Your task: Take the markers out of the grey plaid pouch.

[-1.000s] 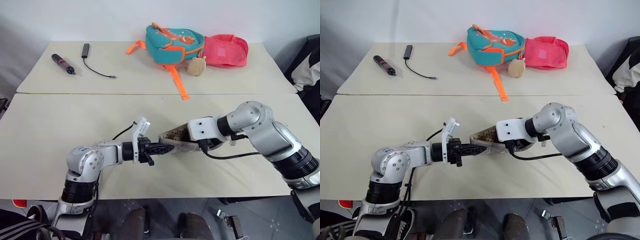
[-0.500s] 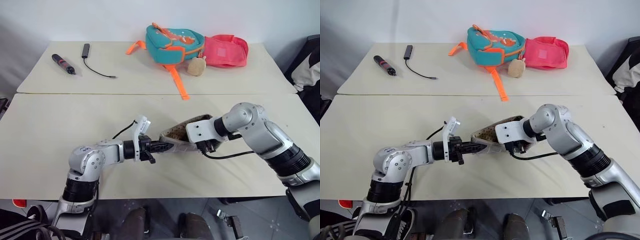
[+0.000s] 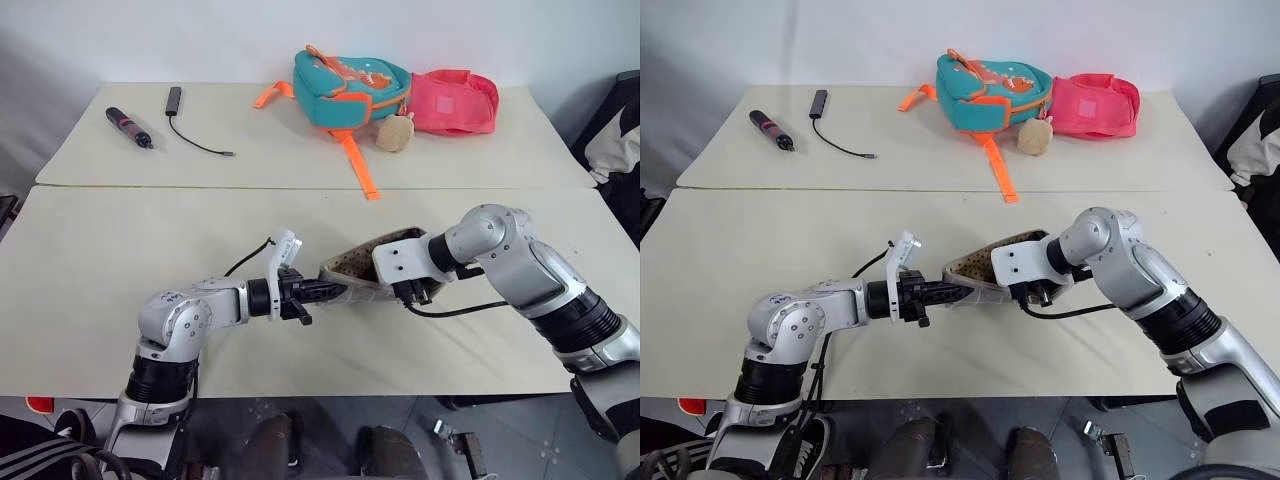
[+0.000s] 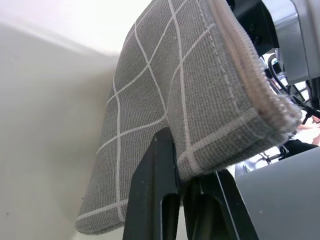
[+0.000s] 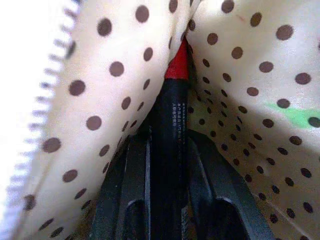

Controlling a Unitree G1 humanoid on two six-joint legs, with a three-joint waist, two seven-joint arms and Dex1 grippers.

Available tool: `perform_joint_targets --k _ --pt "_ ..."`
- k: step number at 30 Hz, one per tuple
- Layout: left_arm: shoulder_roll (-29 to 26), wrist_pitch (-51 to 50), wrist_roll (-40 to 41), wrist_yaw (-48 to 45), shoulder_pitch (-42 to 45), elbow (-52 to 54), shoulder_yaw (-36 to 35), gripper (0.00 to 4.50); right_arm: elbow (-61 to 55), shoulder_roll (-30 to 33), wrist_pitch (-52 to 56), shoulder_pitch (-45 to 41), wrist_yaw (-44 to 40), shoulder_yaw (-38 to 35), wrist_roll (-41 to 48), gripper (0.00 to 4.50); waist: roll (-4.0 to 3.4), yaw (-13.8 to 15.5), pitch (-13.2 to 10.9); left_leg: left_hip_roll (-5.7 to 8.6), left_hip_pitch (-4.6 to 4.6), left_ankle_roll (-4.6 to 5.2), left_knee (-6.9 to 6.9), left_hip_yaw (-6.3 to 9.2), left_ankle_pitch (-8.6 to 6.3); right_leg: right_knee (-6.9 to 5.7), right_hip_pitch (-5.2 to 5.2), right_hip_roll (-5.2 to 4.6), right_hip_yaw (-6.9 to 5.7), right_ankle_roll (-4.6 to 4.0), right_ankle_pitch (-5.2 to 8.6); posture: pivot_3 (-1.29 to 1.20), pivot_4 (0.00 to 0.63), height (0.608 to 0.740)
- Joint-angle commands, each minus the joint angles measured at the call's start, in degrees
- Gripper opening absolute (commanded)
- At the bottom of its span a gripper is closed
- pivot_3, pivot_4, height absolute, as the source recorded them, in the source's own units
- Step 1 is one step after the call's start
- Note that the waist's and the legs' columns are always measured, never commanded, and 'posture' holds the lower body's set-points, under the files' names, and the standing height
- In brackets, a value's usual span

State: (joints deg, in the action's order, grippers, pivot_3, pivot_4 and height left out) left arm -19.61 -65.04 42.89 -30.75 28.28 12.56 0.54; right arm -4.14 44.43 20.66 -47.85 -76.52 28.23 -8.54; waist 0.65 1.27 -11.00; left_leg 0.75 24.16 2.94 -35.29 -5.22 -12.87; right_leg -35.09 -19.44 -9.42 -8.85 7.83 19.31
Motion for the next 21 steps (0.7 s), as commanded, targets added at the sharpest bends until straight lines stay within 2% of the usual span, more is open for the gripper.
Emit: perform_joint_targets --k 1,4,8,12,15,19,21 --pt "-3.2 6.8 -5.1 -0.5 2.8 0.5 0.2 0.0 -1.7 -1.2 2.8 -1.6 1.5 -7.0 4.3 0.62 0.0 0.0 0.0 0.0 0.01 0.0 0.0 0.0 0.0 0.0 -0.01 0.0 -0.01 0.0 0.0 0.0 0.15 0.74" --pt "-6.0 11.2 -9.2 -2.0 4.3 0.0 2.9 0.0 -1.2 -0.7 2.4 -1.7 2.3 -8.7 4.7 0.62 0.0 0.1 0.0 0.0 0.04 -0.01 0.01 0.0 0.0 0.0 -0.03 0.01 -0.03 -0.01 0.0 0.0 0.15 0.74" --pt "-6.2 15.6 -12.5 -1.9 5.9 -1.0 4.6 0.0 -0.6 -1.6 3.0 -1.7 3.6 -10.0 5.9 0.62 0.0 0.1 0.0 0.01 0.04 -0.01 0.06 -0.01 -0.01 0.0 0.0 0.01 -0.02 0.02 -0.02 0.0 0.15 0.74" --pt "-6.4 17.9 -14.8 -3.9 4.1 2.1 9.0 0.0 3.1 -2.3 -0.1 -0.8 8.0 -8.6 2.3 0.62 0.0 0.0 0.0 0.01 0.05 0.0 0.11 -0.03 0.0 0.01 -0.01 0.04 -0.03 0.01 -0.01 0.0 0.15 0.74" --pt "-4.9 18.9 -16.0 -2.4 4.1 1.2 8.2 0.0 2.0 -2.7 1.9 -0.2 7.2 -9.1 4.1 0.62 0.0 0.0 0.0 0.01 0.06 0.0 0.11 -0.03 0.0 0.0 -0.03 0.04 -0.02 0.02 -0.02 0.0 0.15 0.74" --pt "0.5 17.9 -15.0 4.4 7.1 -4.0 0.8 0.0 -1.4 -4.8 4.2 -0.4 7.1 -11.4 8.5 0.62 0.0 0.1 0.0 0.0 0.06 0.02 0.06 0.0 0.01 -0.02 0.01 0.03 -0.05 0.02 -0.02 0.0 0.15 0.74" --pt "-1.2 18.5 -16.2 2.0 6.4 -4.3 1.9 0.0 -0.9 -4.2 3.5 -1.3 7.3 -11.8 8.2 0.62 0.0 0.0 0.0 0.0 0.06 0.03 0.05 0.0 0.02 -0.04 0.01 0.02 -0.05 0.03 -0.02 0.0 0.15 0.74"
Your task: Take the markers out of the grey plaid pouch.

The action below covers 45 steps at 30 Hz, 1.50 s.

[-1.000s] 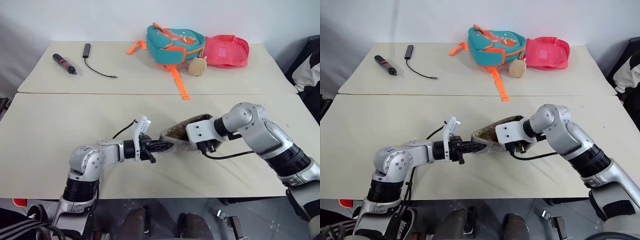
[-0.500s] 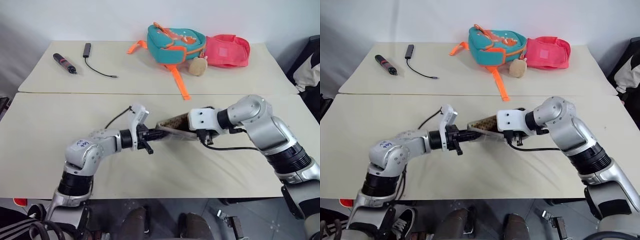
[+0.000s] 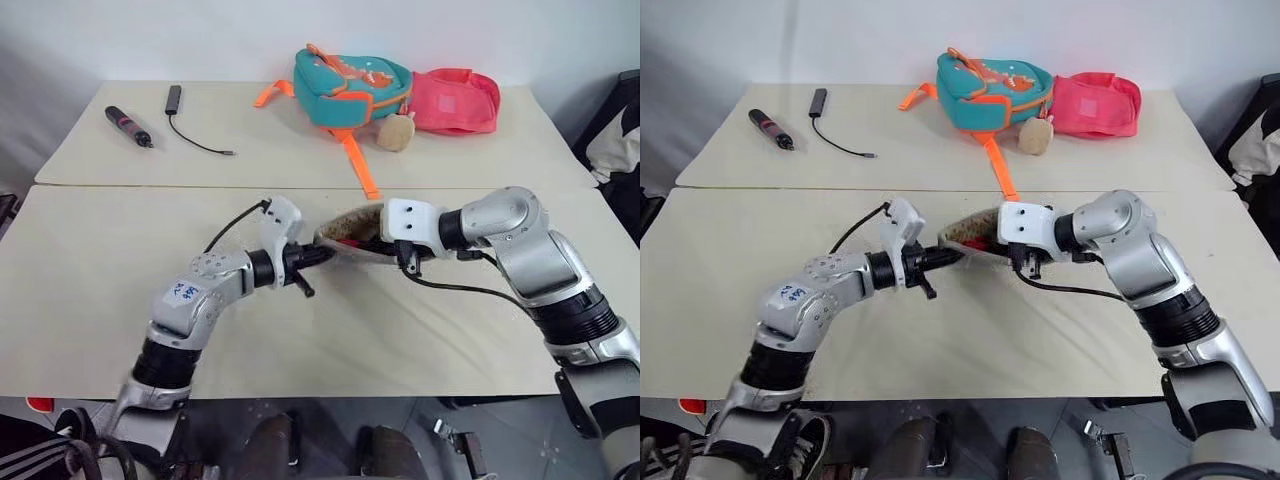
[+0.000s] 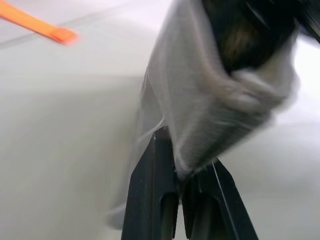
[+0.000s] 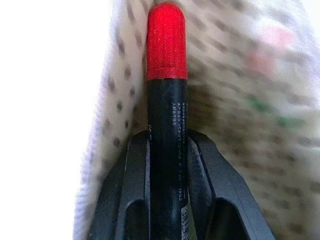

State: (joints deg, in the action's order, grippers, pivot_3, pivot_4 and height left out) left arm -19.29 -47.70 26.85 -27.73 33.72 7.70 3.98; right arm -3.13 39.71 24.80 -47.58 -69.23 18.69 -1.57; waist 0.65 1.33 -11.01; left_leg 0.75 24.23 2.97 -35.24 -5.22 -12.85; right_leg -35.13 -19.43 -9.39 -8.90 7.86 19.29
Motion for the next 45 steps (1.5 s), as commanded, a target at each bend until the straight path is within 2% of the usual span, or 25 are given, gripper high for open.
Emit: perform_joint_targets --k 1,10,13,17,21,24,27,29,35,43,45 --pt "-2.7 2.9 -1.7 -2.4 0.4 0.8 -0.3 0.0 -1.3 1.1 -1.4 -2.0 0.3 -2.4 0.7 0.62 0.0 -0.1 0.0 0.0 0.0 0.0 0.0 0.0 0.0 0.0 -0.01 0.0 0.0 0.0 0.0 0.0 0.15 0.74" --pt "-3.4 2.2 -1.5 -3.2 -0.3 0.4 -1.8 0.0 0.5 1.0 -1.4 -5.4 1.5 -9.6 6.5 0.62 0.0 0.0 0.0 0.0 0.0 -0.01 0.02 0.0 0.0 0.01 -0.02 0.01 0.0 0.0 0.0 0.0 0.15 0.74" --pt "-3.7 1.9 -1.2 -3.1 -0.6 0.3 -2.7 0.0 0.5 2.3 1.4 -7.1 1.6 -13.2 9.3 0.62 0.0 0.0 0.0 0.01 0.01 0.0 0.02 -0.02 0.0 0.01 -0.02 0.0 0.01 0.0 0.0 0.0 0.15 0.74" --pt "-3.5 0.8 1.2 -3.0 -1.0 -1.1 -6.5 0.0 0.9 7.8 2.8 -7.5 0.1 -15.5 10.3 0.62 0.0 0.1 0.0 0.0 0.01 0.0 0.03 0.01 0.0 0.02 -0.02 0.0 -0.01 0.0 0.0 0.0 0.15 0.74" --pt "-4.2 0.2 2.2 -3.2 -1.1 -2.4 -9.6 0.0 7.2 14.0 -1.7 -1.5 2.7 -13.9 4.3 0.62 0.01 0.1 0.0 0.0 0.0 0.0 0.05 -0.01 -0.02 0.08 0.01 0.0 -0.01 0.0 0.0 0.0 0.15 0.74" --pt "-4.3 0.4 2.5 -3.3 -1.2 -2.4 -10.3 0.0 12.6 15.5 -5.6 3.9 7.4 -13.3 -0.1 0.62 0.06 0.1 0.0 0.01 0.0 0.0 0.04 -0.05 -0.02 0.08 0.02 -0.03 -0.02 0.02 -0.01 0.0 0.15 0.74" --pt "-2.8 0.7 3.8 -3.7 -2.0 -1.2 -10.8 0.0 14.8 10.9 -2.7 10.4 11.7 -16.1 2.5 0.62 0.07 0.0 0.0 0.02 0.01 0.01 0.05 -0.08 -0.01 0.06 0.0 -0.04 0.0 0.04 -0.02 0.0 0.15 0.74" --pt "-1.8 0.1 4.9 -3.4 -2.3 -0.6 -11.4 0.0 15.1 10.7 -3.2 13.3 12.5 -14.8 1.1 0.62 0.06 0.0 0.0 0.0 0.0 0.0 0.06 -0.08 0.01 0.05 0.01 -0.02 0.0 0.04 -0.02 0.0 0.15 0.74" --pt "-2.0 0.8 4.6 -3.8 -2.6 -0.2 -10.8 0.0 14.1 10.0 1.2 14.7 12.5 -14.5 2.3 0.62 0.02 -0.2 0.0 -0.01 -0.03 0.02 0.04 -0.07 0.06 0.04 0.03 -0.01 0.0 0.04 -0.03 0.0 0.15 0.74" --pt "-1.6 0.3 4.9 -3.5 -2.4 0.5 -10.6 0.0 11.4 10.5 2.5 14.1 12.0 -15.3 3.6 3.32 0.02 0.1 0.0 0.0 -0.01 0.02 0.03 -0.05 0.05 0.06 0.03 -0.03 0.0 0.03 -0.03 0.0 0.15 0.74" --pt "-1.6 0.3 4.7 -3.6 -2.7 0.6 -10.5 0.0 10.9 10.5 2.7 12.0 12.1 -16.7 4.8 3.32 0.02 0.1 0.0 0.01 0.0 0.02 0.03 -0.06 0.05 0.06 0.02 -0.03 0.01 0.04 -0.03 0.0 0.15 0.74"
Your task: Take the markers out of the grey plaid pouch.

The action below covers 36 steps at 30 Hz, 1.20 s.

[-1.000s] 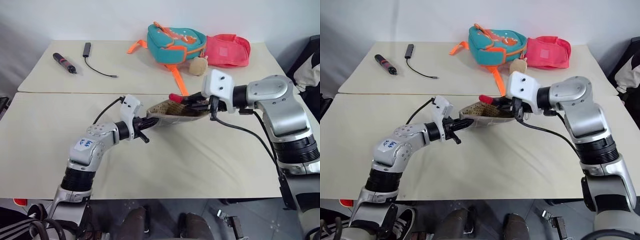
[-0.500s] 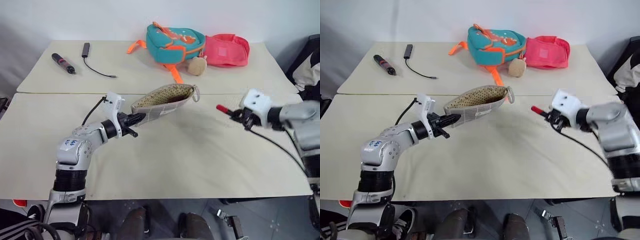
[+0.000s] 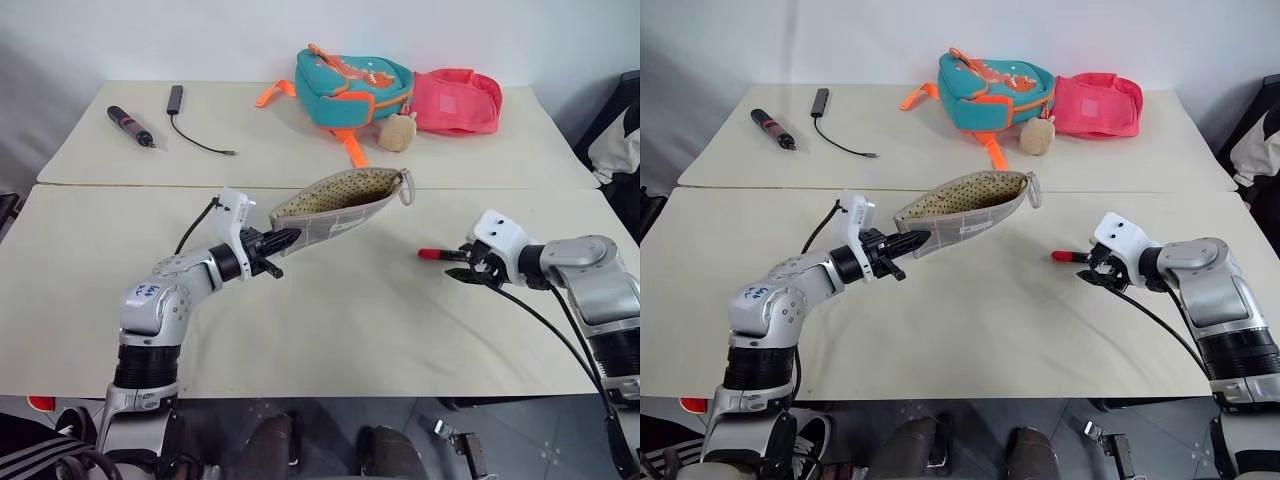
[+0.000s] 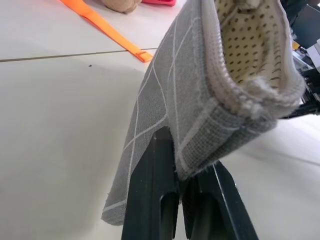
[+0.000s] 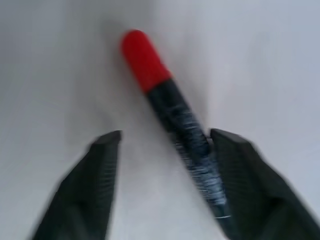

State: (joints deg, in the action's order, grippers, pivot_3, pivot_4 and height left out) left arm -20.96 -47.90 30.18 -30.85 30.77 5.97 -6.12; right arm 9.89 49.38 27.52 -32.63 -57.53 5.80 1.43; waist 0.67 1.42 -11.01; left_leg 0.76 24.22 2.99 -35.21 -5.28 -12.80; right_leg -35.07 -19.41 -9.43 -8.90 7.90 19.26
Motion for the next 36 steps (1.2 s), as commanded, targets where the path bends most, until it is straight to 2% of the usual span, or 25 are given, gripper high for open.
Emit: perform_joint_targets --k 1,7,11,16,19,21,29,33,36 --pt "0.0 0.5 1.3 -0.6 0.1 2.2 -0.2 0.0 -3.2 0.6 0.2 -4.8 -0.3 -4.4 3.2 3.32 0.0 0.0 0.0 0.0 0.0 0.0 0.0 0.0 0.0 0.0 0.0 0.0 0.0 0.0 0.0 0.0 0.15 0.74" --pt "0.1 -0.2 1.4 -0.5 0.6 1.9 0.1 0.0 -7.6 -3.6 0.9 -15.6 0.6 -7.5 9.5 3.32 -0.02 -0.4 0.0 -0.04 -0.02 -0.02 0.01 0.0 0.0 -0.01 -0.02 0.06 0.0 -0.01 0.0 0.0 0.15 0.74" --pt "1.0 -5.0 4.7 0.2 1.2 2.4 -1.3 0.0 -17.5 -9.1 4.8 -18.5 -2.8 -6.6 18.8 3.32 -0.01 -0.4 0.0 -0.05 0.0 -0.03 0.05 0.04 -0.01 0.0 -0.04 0.07 -0.01 -0.02 -0.01 0.0 0.15 0.74" --pt "1.0 -14.0 10.3 0.7 2.2 3.9 -2.6 0.0 -18.8 -9.5 -1.1 -18.0 -5.9 0.9 15.2 3.32 0.02 0.1 0.0 0.08 0.04 0.04 -0.02 0.11 -0.02 0.01 0.02 -0.02 0.01 0.03 -0.04 0.0 0.15 0.74" --pt "0.5 -18.3 11.6 1.6 3.4 5.6 -1.7 0.0 -14.9 -7.9 -5.9 -18.2 -8.5 5.7 10.6 2.77 0.03 0.0 0.0 0.13 0.04 0.08 -0.02 0.07 0.0 -0.01 0.0 -0.04 0.08 0.11 -0.08 0.0 0.15 0.74" --pt "-0.4 -19.5 11.8 1.0 4.1 7.0 -0.9 0.0 -13.4 -8.6 -7.6 -18.8 -8.8 6.6 9.7 2.1 0.03 -0.1 0.0 0.13 0.03 0.07 -0.02 0.07 0.01 -0.03 -0.02 -0.03 0.1 0.11 -0.08 0.0 0.15 0.74" --pt "-5.1 -20.9 10.5 -0.2 4.0 10.7 3.7 0.0 -9.1 -10.0 -8.7 -21.6 -10.2 6.0 9.4 2.1 0.03 -0.8 0.0 0.04 0.02 0.04 0.03 0.01 0.03 -0.01 -0.07 0.08 0.18 0.1 -0.08 0.0 0.15 0.74" --pt "-6.5 -19.1 8.8 0.2 3.9 10.5 5.4 0.0 -11.4 -9.2 -1.0 -22.7 -12.8 2.0 16.5 2.1 0.03 -0.9 0.0 0.04 0.02 0.04 0.03 0.02 0.03 -0.01 -0.07 0.07 0.19 0.1 -0.08 0.0 0.15 0.74" --pt "-6.4 -18.8 9.2 -0.3 4.1 10.4 5.6 0.0 -11.0 -7.9 -1.3 -22.8 -13.1 2.6 15.3 2.1 0.03 -0.9 0.0 0.05 0.02 0.04 0.03 0.02 0.02 0.01 -0.07 0.06 0.18 0.1 -0.08 0.0 0.15 0.74"
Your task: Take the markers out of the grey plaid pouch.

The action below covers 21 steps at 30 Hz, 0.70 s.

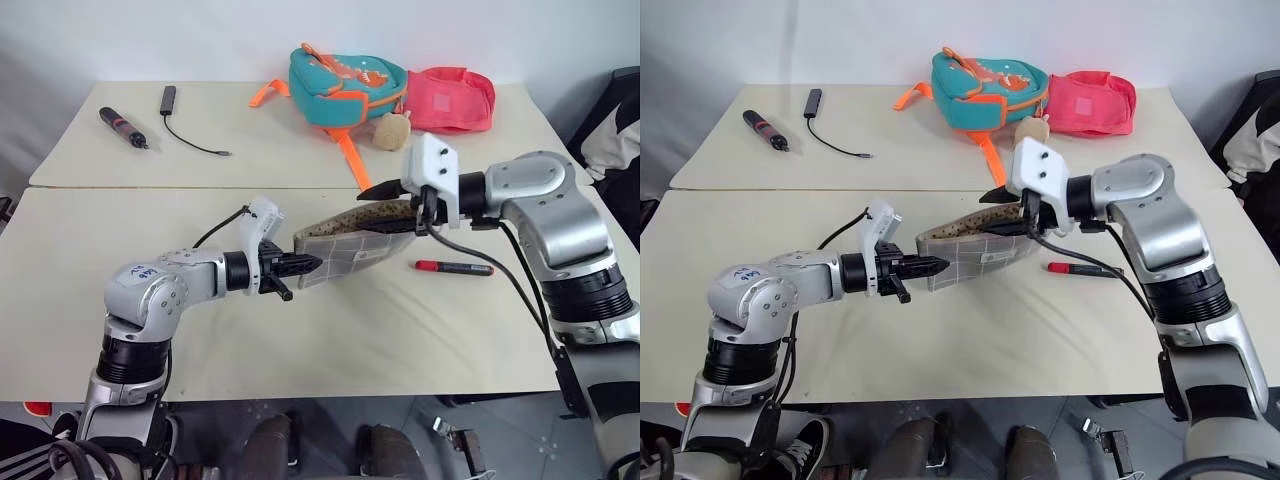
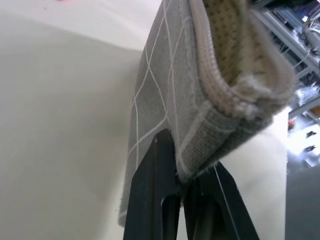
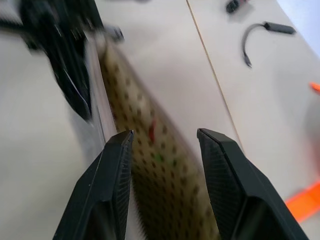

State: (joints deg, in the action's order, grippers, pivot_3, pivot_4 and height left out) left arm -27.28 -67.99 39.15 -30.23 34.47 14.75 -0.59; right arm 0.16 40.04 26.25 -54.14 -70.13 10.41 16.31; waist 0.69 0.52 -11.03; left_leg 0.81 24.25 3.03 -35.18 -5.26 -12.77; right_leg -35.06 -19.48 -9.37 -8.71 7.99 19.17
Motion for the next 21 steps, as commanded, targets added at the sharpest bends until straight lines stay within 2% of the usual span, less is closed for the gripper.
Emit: perform_joint_targets --k 1,5,9,16,21 --pt "0.4 1.1 0.7 -0.7 0.6 1.6 -0.2 0.0 -1.0 1.5 0.2 -1.0 -0.4 -1.8 0.2 2.1 0.0 0.0 0.0 0.0 0.0 0.0 0.0 0.0 0.0 0.0 0.0 0.0 0.0 0.0 0.0 0.0 0.15 0.74" --pt "0.2 1.2 0.4 -0.8 1.1 1.4 0.2 0.0 -0.2 3.4 -3.6 0.9 -1.5 1.3 -4.0 2.1 0.0 0.0 0.0 0.0 0.0 -0.01 0.0 -0.01 -0.01 0.0 -0.02 -0.01 0.01 0.0 0.0 0.0 0.15 0.74" --pt "0.7 0.5 1.3 -0.8 1.3 1.0 -0.5 0.0 0.7 3.4 -6.8 1.7 -1.8 3.4 -7.4 1.24 0.0 -0.1 0.0 0.0 0.0 -0.01 0.01 -0.03 -0.01 0.0 -0.02 -0.01 0.02 0.0 0.0 0.0 0.15 0.74" --pt "0.7 0.4 1.0 -0.5 0.9 1.3 -0.2 0.0 2.5 2.4 -8.8 1.4 -2.8 4.8 -9.0 1.24 0.0 -0.4 0.0 0.0 0.0 -0.01 0.01 -0.02 0.0 0.0 -0.01 -0.01 0.01 0.0 0.0 0.0 0.15 0.74" --pt "1.5 0.1 1.4 -0.2 0.4 1.1 -0.7 0.0 3.1 3.2 -12.4 2.5 -4.5 10.5 -15.4 1.24 0.0 -0.4 0.0 0.0 0.0 0.0 0.0 -0.01 0.0 0.0 0.0 -0.01 0.0 0.0 0.0 0.0 0.15 0.74"
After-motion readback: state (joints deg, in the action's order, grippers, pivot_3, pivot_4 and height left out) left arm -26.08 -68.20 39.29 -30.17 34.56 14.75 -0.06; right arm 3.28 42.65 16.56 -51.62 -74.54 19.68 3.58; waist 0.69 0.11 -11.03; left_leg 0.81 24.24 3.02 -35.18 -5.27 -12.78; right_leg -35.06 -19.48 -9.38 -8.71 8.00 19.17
